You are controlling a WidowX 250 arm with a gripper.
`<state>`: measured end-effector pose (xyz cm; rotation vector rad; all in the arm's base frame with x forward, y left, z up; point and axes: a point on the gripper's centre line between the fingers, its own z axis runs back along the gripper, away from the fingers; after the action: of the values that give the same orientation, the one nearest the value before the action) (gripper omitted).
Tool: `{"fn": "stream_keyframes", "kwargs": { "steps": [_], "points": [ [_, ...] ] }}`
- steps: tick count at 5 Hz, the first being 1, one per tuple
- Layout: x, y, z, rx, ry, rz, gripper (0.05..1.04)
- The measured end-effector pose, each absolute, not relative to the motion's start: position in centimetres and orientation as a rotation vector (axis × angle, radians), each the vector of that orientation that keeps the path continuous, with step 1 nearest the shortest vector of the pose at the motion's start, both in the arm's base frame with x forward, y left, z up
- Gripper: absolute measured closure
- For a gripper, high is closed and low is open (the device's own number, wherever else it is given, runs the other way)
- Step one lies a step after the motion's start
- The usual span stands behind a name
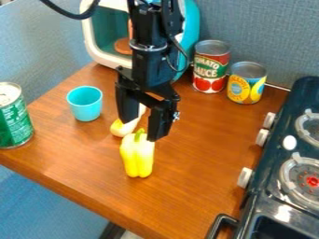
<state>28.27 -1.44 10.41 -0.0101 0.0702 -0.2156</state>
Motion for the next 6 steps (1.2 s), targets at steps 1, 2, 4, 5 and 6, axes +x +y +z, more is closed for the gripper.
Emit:
{"fn": "stream_keyframes", "kwargs": {
  "steps": [1, 2, 4, 5, 6],
  "points": [
    [28.0, -1.4, 9.6, -0.012, 0.099, -0.215, 0.083],
    [28.1, -1.7, 9.4, -0.030, 0.101, -0.219, 0.083],
    [28.1, -0.7, 9.0, -0.042, 0.115, -0.201, 0.083],
    [28.1, -0.3, 8.4, -0.035, 0.138, -0.192, 0.083],
    [28.3, 0.2, 8.0, -0.035, 0.134, -0.181, 0.083]
  ]
}}
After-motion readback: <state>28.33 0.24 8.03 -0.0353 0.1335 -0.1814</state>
